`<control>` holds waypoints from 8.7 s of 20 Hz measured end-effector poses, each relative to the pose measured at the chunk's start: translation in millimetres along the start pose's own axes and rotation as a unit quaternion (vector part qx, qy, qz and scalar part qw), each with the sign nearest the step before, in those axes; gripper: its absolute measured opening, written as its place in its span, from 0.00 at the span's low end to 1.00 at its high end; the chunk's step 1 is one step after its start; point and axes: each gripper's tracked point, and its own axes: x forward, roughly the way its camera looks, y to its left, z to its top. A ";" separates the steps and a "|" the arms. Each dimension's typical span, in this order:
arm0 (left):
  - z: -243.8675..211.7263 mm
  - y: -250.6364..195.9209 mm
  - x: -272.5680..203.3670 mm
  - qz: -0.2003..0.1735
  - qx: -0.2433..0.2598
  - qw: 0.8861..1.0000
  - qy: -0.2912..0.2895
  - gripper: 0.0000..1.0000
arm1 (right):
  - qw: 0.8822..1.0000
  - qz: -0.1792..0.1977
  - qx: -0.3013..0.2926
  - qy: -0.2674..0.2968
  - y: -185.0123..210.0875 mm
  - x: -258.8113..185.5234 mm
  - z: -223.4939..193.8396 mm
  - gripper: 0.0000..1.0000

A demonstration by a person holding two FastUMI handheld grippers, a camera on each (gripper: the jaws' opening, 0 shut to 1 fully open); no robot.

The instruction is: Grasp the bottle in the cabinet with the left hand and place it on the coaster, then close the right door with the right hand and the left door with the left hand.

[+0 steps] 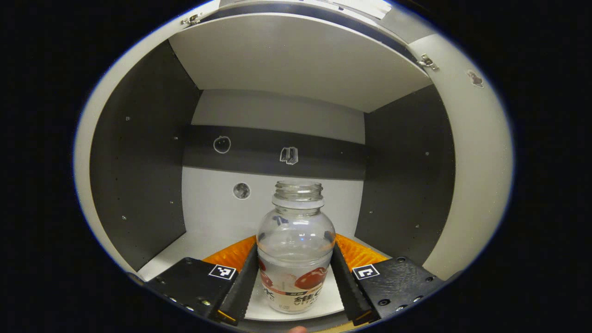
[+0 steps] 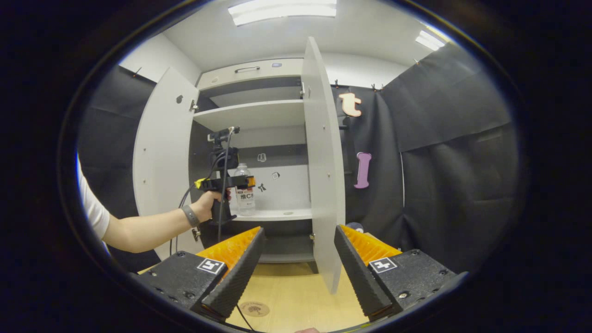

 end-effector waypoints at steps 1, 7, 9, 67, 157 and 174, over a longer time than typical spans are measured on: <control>7.4 -2.2 -14.4 -0.003 0.006 1.000 -0.010 0.76 | 1.000 0.003 -0.002 -0.001 1.3 0.0 0.0 0.98; -4.1 -46.2 -117.7 -0.072 0.021 0.997 -0.023 0.76 | 1.000 0.027 0.001 -0.009 11.0 4.4 9.3 0.98; -38.2 -60.6 -147.3 -0.088 0.007 0.996 -0.005 0.76 | 0.999 0.032 -0.001 -0.014 13.4 5.1 14.7 0.98; -94.3 -66.7 -363.0 -0.067 -0.021 0.998 0.001 0.99 | 0.992 -0.071 -0.030 -0.102 -130.3 58.2 139.6 0.99; 44.7 228.0 -334.7 0.216 -0.020 0.970 -0.107 0.93 | 0.998 0.033 -0.045 -0.036 34.2 6.3 -8.9 0.96; 33.4 113.3 -254.6 0.088 -0.047 0.991 -0.084 0.99 | 0.998 -0.030 -0.025 -0.045 -15.2 -24.7 -3.4 0.96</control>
